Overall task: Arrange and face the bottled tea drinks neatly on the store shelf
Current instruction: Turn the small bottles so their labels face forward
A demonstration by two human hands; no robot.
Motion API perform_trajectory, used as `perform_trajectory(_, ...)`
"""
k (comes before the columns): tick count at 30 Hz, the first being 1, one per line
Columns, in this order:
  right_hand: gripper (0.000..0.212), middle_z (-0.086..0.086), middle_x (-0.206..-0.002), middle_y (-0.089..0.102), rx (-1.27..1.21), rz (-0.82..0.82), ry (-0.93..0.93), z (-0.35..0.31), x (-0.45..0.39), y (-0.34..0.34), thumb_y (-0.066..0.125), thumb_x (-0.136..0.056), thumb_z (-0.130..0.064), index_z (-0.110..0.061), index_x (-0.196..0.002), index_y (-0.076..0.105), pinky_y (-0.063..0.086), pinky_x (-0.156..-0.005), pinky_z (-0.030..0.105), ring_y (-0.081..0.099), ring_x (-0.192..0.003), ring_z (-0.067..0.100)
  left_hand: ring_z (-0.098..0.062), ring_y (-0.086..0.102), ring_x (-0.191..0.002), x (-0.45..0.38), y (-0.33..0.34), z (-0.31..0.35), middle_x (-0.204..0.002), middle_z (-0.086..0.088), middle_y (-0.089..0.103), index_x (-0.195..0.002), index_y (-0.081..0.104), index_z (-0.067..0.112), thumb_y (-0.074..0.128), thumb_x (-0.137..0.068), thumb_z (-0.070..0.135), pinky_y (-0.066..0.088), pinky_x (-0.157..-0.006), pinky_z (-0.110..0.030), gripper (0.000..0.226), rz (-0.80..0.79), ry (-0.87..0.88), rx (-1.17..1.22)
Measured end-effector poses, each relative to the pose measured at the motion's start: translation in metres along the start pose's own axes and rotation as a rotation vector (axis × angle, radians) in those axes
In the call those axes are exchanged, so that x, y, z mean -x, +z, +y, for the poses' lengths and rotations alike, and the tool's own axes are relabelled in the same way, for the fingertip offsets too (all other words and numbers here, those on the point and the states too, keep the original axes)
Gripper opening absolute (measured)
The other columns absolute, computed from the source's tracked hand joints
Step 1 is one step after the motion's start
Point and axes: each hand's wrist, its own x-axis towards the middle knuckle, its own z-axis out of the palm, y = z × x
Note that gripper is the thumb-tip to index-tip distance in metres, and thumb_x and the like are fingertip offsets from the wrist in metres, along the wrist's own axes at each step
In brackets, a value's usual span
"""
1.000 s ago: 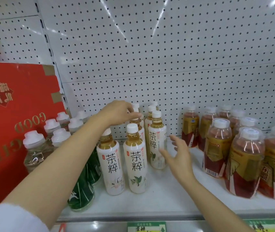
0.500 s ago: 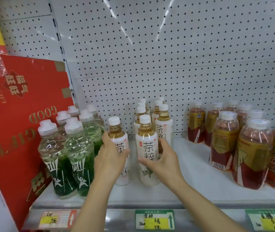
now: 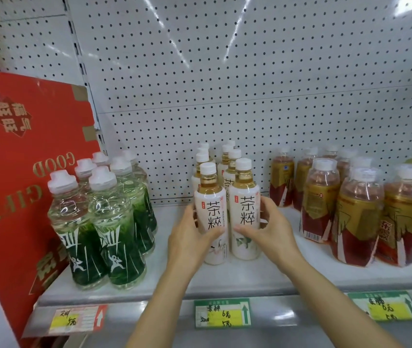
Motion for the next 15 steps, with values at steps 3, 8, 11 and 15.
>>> perform_trajectory(3, 0.071, -0.012, -0.113, 0.066, 0.027, -0.002, -0.005, -0.001, 0.002, -0.005, 0.090, -0.066, -0.019, -0.029, -0.124, 0.051, 0.055, -0.080, 0.021, 0.060, -0.103, -0.001, -0.016, 0.058, -0.123, -0.001, 0.000, -0.006, -0.133, 0.008, 0.062, -0.138, 0.045, 0.027, 0.077, -0.082, 0.037, 0.049, -0.100, -0.039, 0.065, -0.025, 0.024, -0.032)
perform_trajectory(8, 0.068, -0.015, -0.111, 0.063, 0.065, -0.038, -0.018, -0.007, 0.011, -0.004, 0.090, -0.066, -0.021, -0.032, -0.118, 0.047, 0.050, -0.066, 0.009, 0.058, -0.098, -0.005, -0.012, 0.059, -0.120, -0.006, -0.014, -0.006, -0.131, 0.009, 0.063, -0.136, 0.050, 0.026, 0.077, -0.083, 0.031, 0.050, -0.101, -0.037, 0.060, -0.156, 0.013, 0.010)
perform_trajectory(11, 0.072, -0.012, -0.116, 0.061, 0.078, -0.013, -0.033, -0.013, 0.010, 0.001, 0.090, -0.066, -0.024, -0.025, -0.124, 0.048, 0.045, -0.068, 0.009, 0.057, -0.100, 0.001, -0.013, 0.059, -0.120, -0.012, -0.023, -0.005, -0.132, 0.008, 0.063, -0.134, 0.054, 0.027, 0.077, -0.083, 0.027, 0.048, -0.105, -0.044, 0.056, -0.207, -0.011, 0.049)
perform_trajectory(15, 0.075, -0.012, -0.116, 0.058, 0.073, 0.015, -0.041, -0.011, 0.013, 0.011, 0.090, -0.066, -0.024, -0.022, -0.127, 0.048, 0.043, -0.072, 0.008, 0.056, -0.105, 0.005, -0.012, 0.060, -0.120, -0.013, -0.027, -0.014, -0.131, 0.009, 0.064, -0.132, 0.056, 0.026, 0.079, -0.081, 0.024, 0.046, -0.106, -0.047, 0.056, -0.215, -0.018, 0.080)
